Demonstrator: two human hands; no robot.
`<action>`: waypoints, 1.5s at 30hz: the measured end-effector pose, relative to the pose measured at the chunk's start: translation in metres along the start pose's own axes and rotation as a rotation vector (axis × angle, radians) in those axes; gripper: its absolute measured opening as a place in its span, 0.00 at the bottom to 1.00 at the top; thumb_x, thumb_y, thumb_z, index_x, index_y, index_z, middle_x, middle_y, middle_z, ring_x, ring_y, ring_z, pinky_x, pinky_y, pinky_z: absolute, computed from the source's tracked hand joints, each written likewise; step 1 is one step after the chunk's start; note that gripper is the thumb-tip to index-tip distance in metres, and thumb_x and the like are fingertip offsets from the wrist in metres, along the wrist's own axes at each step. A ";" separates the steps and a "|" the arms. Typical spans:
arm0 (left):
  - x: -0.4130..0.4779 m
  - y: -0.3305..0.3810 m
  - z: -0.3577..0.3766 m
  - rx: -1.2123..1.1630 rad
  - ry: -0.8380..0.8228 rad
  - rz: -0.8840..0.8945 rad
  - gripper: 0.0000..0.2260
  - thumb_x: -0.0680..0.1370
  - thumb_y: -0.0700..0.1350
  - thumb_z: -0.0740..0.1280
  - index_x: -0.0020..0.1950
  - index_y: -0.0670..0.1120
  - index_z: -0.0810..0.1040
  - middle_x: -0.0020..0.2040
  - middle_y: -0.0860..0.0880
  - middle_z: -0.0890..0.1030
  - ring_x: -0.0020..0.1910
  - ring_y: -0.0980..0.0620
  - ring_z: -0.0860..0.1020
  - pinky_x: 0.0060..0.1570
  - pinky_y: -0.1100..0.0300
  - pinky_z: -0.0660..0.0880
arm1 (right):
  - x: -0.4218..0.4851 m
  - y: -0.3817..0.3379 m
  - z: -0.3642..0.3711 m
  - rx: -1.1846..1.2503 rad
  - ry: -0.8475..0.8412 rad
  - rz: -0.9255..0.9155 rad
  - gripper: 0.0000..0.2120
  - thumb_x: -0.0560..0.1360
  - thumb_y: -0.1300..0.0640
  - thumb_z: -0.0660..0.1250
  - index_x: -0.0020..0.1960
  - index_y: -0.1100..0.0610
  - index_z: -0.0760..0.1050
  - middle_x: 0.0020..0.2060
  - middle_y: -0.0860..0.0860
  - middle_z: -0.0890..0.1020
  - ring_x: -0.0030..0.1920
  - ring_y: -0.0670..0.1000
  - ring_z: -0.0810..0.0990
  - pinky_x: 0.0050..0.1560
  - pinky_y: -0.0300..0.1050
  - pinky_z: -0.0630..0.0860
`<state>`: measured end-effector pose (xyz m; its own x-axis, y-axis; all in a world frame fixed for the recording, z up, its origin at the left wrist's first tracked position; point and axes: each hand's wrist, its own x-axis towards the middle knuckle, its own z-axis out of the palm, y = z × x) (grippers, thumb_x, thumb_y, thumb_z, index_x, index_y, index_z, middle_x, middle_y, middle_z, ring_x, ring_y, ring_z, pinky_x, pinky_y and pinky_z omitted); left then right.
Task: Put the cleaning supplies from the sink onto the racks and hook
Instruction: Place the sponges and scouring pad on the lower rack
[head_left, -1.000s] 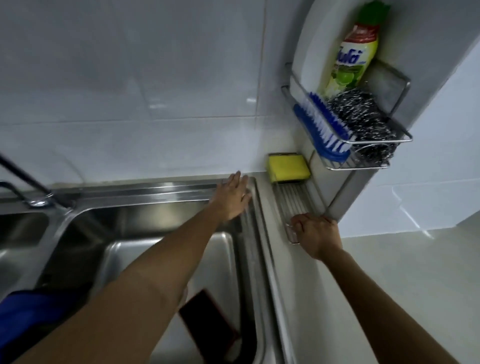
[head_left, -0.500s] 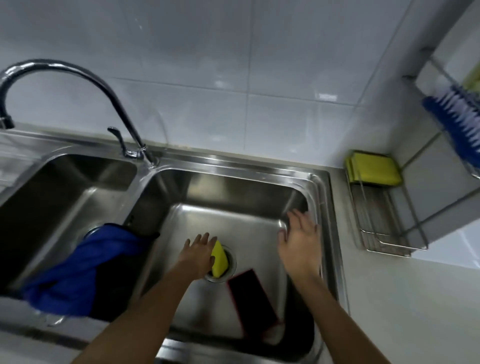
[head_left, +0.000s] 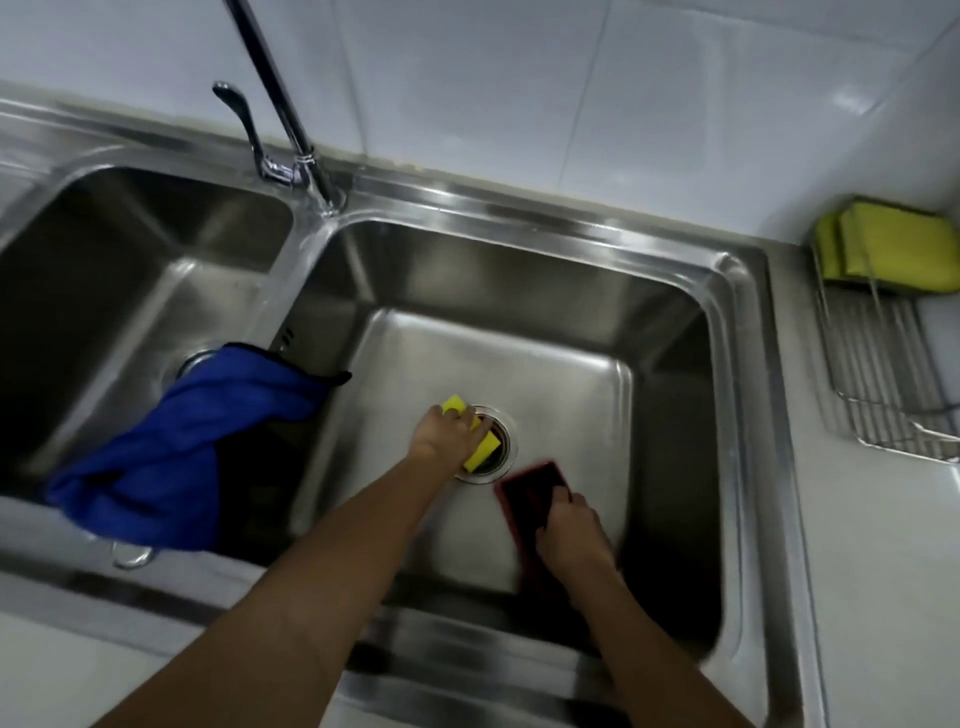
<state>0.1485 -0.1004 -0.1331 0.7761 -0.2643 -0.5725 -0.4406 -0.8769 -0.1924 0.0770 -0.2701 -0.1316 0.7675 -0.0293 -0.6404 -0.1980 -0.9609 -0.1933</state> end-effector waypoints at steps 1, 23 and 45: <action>0.000 -0.001 0.004 -0.018 0.000 -0.020 0.26 0.82 0.43 0.55 0.78 0.46 0.50 0.77 0.40 0.56 0.71 0.40 0.65 0.65 0.50 0.67 | 0.002 0.000 -0.001 -0.007 0.011 0.002 0.22 0.77 0.61 0.59 0.70 0.62 0.63 0.65 0.61 0.72 0.65 0.61 0.73 0.63 0.51 0.72; -0.040 -0.029 -0.092 -0.303 0.273 -0.246 0.34 0.76 0.54 0.63 0.77 0.45 0.53 0.70 0.41 0.66 0.65 0.40 0.71 0.61 0.49 0.71 | -0.026 -0.008 -0.114 0.428 0.429 -0.049 0.20 0.79 0.52 0.58 0.71 0.55 0.68 0.59 0.62 0.80 0.58 0.63 0.79 0.58 0.53 0.76; 0.027 0.145 -0.354 -0.330 0.648 0.177 0.28 0.78 0.53 0.62 0.76 0.48 0.58 0.68 0.39 0.68 0.65 0.39 0.70 0.60 0.46 0.73 | -0.043 0.172 -0.297 0.492 0.628 0.125 0.16 0.78 0.59 0.60 0.61 0.63 0.78 0.57 0.62 0.82 0.59 0.62 0.79 0.59 0.50 0.76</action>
<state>0.2653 -0.3765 0.1054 0.8615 -0.5068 0.0316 -0.5045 -0.8473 0.1660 0.1909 -0.5154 0.0836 0.8922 -0.4185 -0.1695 -0.4385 -0.7134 -0.5466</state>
